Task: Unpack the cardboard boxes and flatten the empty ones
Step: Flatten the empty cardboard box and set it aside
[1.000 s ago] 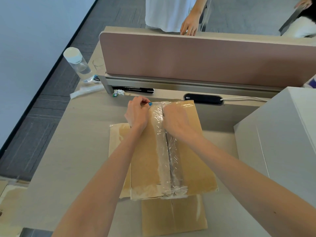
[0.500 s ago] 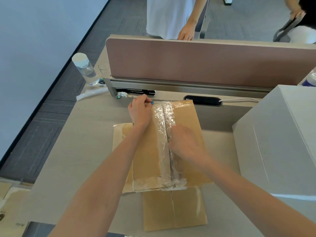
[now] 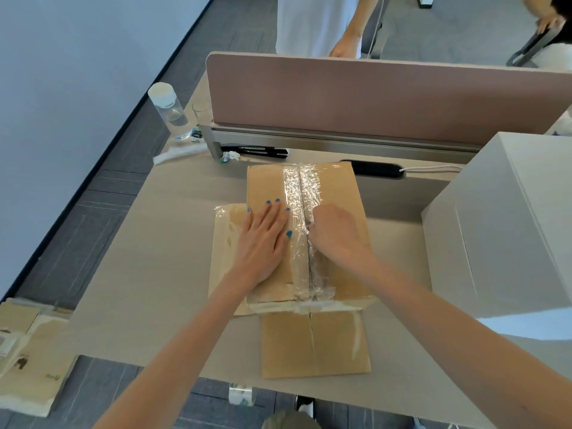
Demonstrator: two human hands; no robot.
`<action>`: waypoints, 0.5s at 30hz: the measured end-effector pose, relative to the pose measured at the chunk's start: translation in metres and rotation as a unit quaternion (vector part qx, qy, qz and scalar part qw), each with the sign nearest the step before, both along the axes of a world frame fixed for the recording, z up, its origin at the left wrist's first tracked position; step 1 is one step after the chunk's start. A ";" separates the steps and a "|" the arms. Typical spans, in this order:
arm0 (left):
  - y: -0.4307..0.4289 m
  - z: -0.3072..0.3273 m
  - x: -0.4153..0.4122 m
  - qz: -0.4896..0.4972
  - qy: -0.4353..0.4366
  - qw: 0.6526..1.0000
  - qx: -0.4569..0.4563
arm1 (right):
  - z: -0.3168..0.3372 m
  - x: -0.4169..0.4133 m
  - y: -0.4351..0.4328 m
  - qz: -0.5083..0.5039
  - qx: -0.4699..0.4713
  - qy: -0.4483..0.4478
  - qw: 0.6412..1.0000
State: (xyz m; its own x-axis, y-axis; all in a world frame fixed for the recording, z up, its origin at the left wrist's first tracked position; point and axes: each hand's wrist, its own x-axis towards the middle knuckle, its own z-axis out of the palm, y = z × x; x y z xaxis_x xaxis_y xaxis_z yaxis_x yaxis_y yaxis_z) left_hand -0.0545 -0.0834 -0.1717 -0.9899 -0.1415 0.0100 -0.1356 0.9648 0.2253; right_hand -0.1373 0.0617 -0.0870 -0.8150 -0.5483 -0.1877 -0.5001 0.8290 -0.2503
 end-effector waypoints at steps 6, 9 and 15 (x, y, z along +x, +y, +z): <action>0.024 0.002 0.059 -0.018 -0.003 1.000 -0.011 | -0.005 0.003 0.002 -0.009 -0.033 0.017 0.999; 0.029 -0.003 0.075 -0.026 -0.023 0.999 -0.025 | -0.005 0.008 0.003 0.001 -0.029 0.037 0.999; 0.030 -0.018 0.078 -0.027 0.041 0.996 -0.075 | 0.003 0.025 0.011 0.045 0.001 0.034 0.998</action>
